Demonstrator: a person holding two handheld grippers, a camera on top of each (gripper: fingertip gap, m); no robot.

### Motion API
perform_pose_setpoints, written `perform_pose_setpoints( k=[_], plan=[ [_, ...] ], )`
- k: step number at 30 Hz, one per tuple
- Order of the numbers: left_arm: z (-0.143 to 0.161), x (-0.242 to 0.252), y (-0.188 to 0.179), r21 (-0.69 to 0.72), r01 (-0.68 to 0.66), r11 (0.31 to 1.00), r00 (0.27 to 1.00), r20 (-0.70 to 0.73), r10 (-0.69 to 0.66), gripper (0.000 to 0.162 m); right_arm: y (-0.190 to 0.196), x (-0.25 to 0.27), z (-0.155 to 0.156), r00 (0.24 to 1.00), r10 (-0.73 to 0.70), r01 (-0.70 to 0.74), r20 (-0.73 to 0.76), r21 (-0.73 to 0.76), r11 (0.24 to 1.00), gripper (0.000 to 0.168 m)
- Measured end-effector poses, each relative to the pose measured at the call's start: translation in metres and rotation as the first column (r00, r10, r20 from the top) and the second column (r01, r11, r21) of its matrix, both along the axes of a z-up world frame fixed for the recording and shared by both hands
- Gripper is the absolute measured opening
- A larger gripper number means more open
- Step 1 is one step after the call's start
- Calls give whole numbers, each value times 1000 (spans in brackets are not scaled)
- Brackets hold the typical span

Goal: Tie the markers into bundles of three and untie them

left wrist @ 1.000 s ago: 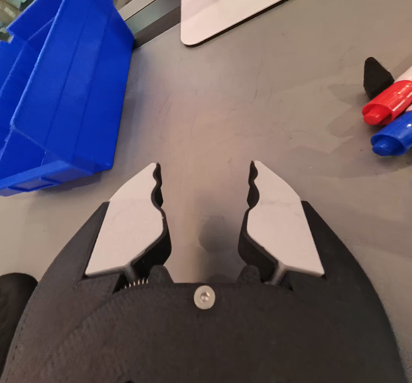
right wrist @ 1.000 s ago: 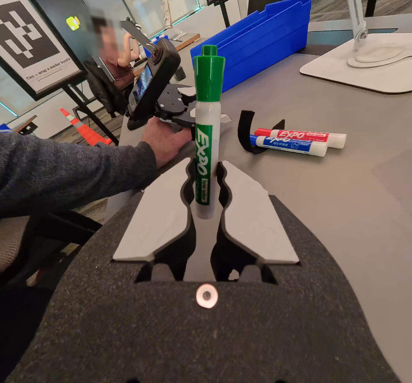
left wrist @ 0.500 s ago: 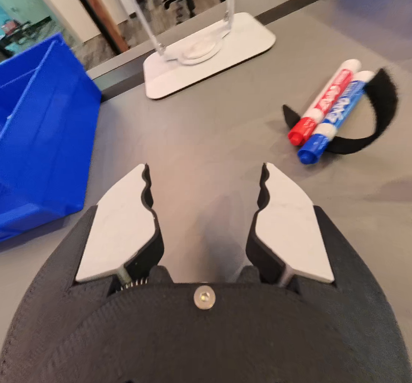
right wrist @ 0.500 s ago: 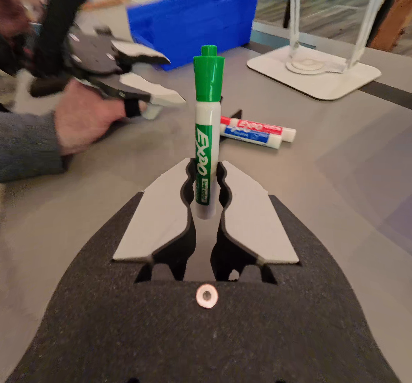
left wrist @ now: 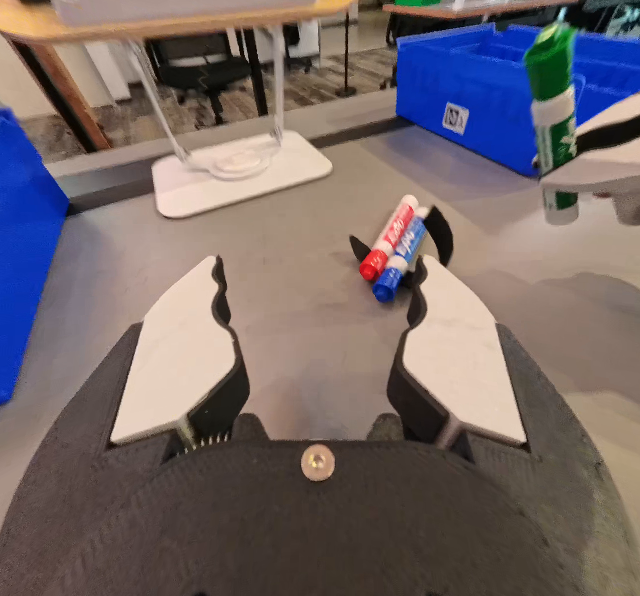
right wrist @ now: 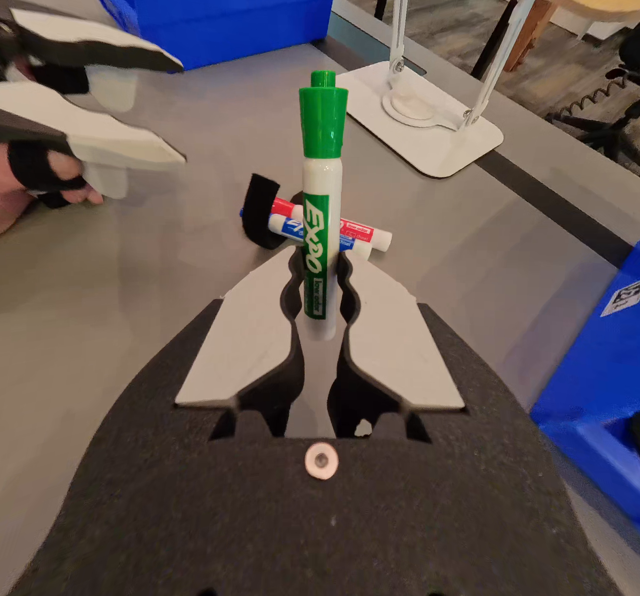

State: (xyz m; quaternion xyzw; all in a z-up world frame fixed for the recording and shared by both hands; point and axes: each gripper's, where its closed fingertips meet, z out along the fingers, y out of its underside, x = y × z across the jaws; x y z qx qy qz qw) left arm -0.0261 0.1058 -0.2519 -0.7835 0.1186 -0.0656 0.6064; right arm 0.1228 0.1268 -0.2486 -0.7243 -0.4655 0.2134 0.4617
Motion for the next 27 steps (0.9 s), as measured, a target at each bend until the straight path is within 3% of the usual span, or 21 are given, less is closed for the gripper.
perform_pose_setpoints(
  k=[3, 8, 11, 15, 18, 27],
  plan=[
    [23, -12, 19, 143, 17, 990, 1000, 0, -17, 81, 20, -9, -2, 1000, 19, -20, 15, 36, 999, 18],
    [18, -21, 63, 94, 34, 995, 999, -13, -33, 88, 47, -31, 7, 999, 51, -49, -15, 152, 987, 18],
    [9, -21, 63, 57, 18, 998, 998, 53, -21, 97, 50, -34, 11, 997, 42, -26, -72, 203, 979, 19],
    [12, -22, 61, 92, -2, 996, 999, 36, -1, 94, 47, -26, 14, 998, 27, -9, -59, 288, 958, 19],
    [13, -25, 59, 95, -38, 995, 998, 60, 32, 98, 49, -16, -8, 999, 11, 1, -53, 221, 975, 19],
    [14, -24, 59, 99, -22, 995, 997, 70, 15, 98, 46, -21, -13, 999, 38, -33, -22, 198, 980, 18]
  ],
)
